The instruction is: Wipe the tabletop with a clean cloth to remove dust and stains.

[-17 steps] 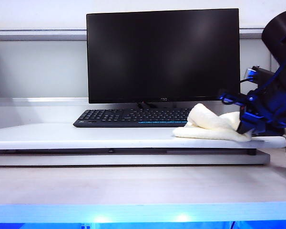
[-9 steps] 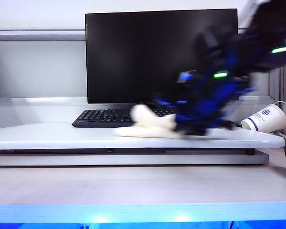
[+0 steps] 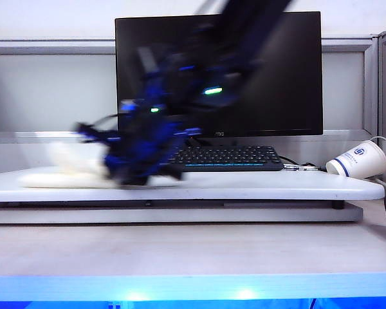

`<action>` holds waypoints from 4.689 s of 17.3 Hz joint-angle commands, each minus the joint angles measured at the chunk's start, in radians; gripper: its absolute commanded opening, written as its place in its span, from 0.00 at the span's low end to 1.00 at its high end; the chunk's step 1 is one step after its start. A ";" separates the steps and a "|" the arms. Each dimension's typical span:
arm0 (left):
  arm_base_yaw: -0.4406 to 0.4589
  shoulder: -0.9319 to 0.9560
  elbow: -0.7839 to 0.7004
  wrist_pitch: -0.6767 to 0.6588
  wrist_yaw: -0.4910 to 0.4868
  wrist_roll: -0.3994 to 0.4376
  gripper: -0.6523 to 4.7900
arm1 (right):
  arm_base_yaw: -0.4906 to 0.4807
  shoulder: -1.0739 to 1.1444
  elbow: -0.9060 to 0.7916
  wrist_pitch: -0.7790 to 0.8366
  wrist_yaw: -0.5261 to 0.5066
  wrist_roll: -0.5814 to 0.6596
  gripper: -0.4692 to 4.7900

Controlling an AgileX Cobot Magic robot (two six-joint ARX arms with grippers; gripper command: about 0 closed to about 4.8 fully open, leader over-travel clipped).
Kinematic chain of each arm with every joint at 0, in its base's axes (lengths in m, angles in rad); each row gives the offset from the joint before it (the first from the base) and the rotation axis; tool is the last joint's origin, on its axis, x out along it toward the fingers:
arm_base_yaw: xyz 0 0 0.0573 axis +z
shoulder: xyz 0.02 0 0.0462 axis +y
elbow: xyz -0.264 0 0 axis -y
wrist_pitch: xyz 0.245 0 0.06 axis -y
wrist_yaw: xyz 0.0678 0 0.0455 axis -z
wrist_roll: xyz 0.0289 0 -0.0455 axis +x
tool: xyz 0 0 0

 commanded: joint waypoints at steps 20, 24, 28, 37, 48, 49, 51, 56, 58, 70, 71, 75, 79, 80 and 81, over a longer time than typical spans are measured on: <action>0.000 0.001 0.001 0.013 0.008 -0.024 0.11 | -0.023 -0.031 0.108 -0.170 -0.060 -0.048 0.83; 0.000 0.001 0.001 0.013 0.008 -0.023 0.11 | -0.085 -0.116 0.108 -0.191 -0.045 -0.117 0.83; 0.000 0.001 0.001 0.012 0.008 -0.023 0.11 | -0.170 -0.213 0.108 -0.227 -0.040 -0.213 0.83; 0.000 0.001 0.001 0.012 0.003 -0.022 0.11 | -0.348 -0.481 0.108 -0.459 -0.040 -0.423 0.66; 0.000 0.001 0.001 0.013 0.004 -0.022 0.11 | -0.511 -0.899 -0.119 -0.585 -0.058 -0.526 0.46; 0.000 0.001 0.001 0.013 0.004 -0.022 0.11 | -0.523 -0.948 -0.179 -0.572 -0.053 -0.522 0.46; 0.000 0.001 0.001 0.013 0.003 -0.022 0.11 | -0.561 -1.097 -0.347 -0.557 -0.047 -0.516 0.40; 0.000 0.001 0.001 0.013 0.000 -0.021 0.11 | -0.696 -1.411 -0.626 -0.555 -0.052 -0.494 0.14; 0.000 0.001 0.001 0.013 0.001 -0.022 0.11 | -0.770 -1.575 -0.755 -0.557 -0.056 -0.477 0.07; 0.002 0.001 0.000 -0.042 -0.338 0.090 0.11 | -0.810 -2.209 -1.260 -0.649 -0.092 -0.285 0.07; 0.002 0.001 -0.001 -0.074 -0.381 0.104 0.11 | -0.810 -2.208 -1.281 -0.656 -0.089 -0.286 0.07; 0.002 0.001 -0.002 -0.162 -0.473 0.163 0.11 | -0.809 -2.208 -1.360 -0.655 -0.090 -0.294 0.07; 0.002 0.001 -0.002 -0.188 -0.488 0.163 0.11 | -0.806 -2.208 -1.399 -0.642 -0.119 -0.329 0.07; 0.002 0.001 -0.002 -0.188 -0.488 0.163 0.11 | -0.806 -2.208 -1.399 -0.644 -0.127 -0.363 0.07; 0.002 0.001 -0.002 -0.188 -0.488 0.162 0.11 | -0.806 -2.208 -1.399 -0.645 -0.142 -0.389 0.07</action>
